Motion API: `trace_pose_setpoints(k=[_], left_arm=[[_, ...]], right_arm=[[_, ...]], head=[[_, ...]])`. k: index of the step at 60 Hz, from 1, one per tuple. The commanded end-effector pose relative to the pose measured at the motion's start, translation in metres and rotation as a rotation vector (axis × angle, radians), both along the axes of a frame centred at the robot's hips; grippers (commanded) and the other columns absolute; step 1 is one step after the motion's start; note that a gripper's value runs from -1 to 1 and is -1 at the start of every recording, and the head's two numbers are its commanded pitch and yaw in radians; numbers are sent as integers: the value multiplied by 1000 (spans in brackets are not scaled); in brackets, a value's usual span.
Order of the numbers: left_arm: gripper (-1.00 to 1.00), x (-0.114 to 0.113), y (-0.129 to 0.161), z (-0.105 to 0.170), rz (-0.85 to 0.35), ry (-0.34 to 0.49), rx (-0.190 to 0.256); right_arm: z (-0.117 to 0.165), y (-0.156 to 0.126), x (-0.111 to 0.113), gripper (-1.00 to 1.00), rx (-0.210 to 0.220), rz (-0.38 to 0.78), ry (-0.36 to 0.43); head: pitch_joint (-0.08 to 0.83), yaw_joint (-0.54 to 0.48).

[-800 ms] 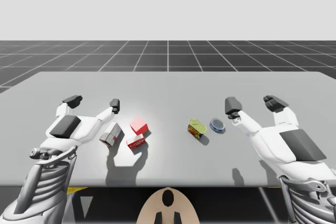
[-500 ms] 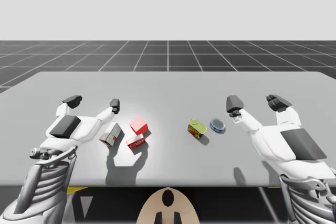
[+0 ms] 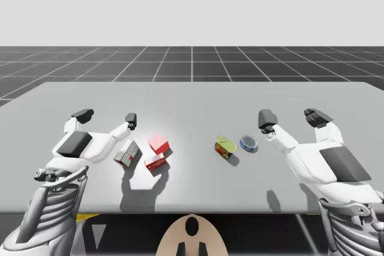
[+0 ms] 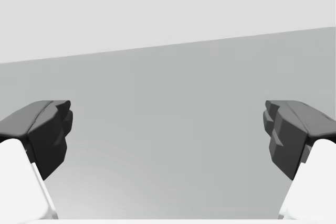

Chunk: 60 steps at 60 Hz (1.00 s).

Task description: Find the red cube and pick it up.

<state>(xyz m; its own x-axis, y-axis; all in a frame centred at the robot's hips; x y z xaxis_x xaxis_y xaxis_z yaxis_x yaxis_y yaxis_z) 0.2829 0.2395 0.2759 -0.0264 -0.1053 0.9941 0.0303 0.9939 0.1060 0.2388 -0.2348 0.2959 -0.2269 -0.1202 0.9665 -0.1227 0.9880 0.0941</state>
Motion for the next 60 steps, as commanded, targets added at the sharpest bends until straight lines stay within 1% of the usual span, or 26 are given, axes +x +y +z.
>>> trace_pose_setpoints(k=[1, 8, 13, 21, 31, 39, 40, 44, 45, 49, 50, 52, 57, 60], left_arm=[[-1000, 0, 0, 0, 0, 1, 0], [-1000, 0, 0, 0, 0, 2, 0], [-1000, 0, 0, 0, 0, 3, 0], [-1000, 0, 0, 0, -3, 6, 0], [-1000, 0, -1, 0, -8, 12, -4], [-1000, -1, 0, 3, -18, 30, -24], [-1000, -2, 0, 5, -38, 50, -32], [-1000, -4, 1, 9, -76, 92, -31], [-1000, -5, 1, 10, -104, 124, -15], [-1000, -4, 1, 10, -164, 178, -1], [-1000, -2, 1, 9, -194, 221, 13], [-1000, -1, 1, 8, -215, 252, 22], [-1000, 4, 3, 6, -310, 368, 13], [-1000, 6, 3, 4, -352, 422, 28]], right_arm=[[-1, 1, 0, -1000, 2, 2, 4], [-1, 1, 0, -1000, -3, 6, 8], [-2, 2, 0, -1000, -9, 10, 12], [-3, 4, 0, -1000, -16, 18, 17], [-4, 4, 0, -1000, -16, 20, 21], [-5, 4, 0, -1000, -12, 21, 25], [-5, 4, 0, -1000, -11, 19, 27], [-6, 4, 0, -1000, -7, 17, 31], [-6, 4, 0, -1000, -5, 14, 33], [-5, 4, 0, -1000, -3, 12, 34], [-5, 4, -1, -1000, -4, 11, 34], [-6, 4, -1, -1000, -4, 10, 34], [-6, 3, 0, -1000, -7, 4, 34], [-6, 3, 0, -1000, -7, 3, 35]], head=[[487, 97], [559, 145], [592, 175], [616, 212], [645, 224], [646, 227], [642, 226], [638, 225], [635, 226], [635, 229], [635, 230], [636, 231], [637, 234], [638, 235]])
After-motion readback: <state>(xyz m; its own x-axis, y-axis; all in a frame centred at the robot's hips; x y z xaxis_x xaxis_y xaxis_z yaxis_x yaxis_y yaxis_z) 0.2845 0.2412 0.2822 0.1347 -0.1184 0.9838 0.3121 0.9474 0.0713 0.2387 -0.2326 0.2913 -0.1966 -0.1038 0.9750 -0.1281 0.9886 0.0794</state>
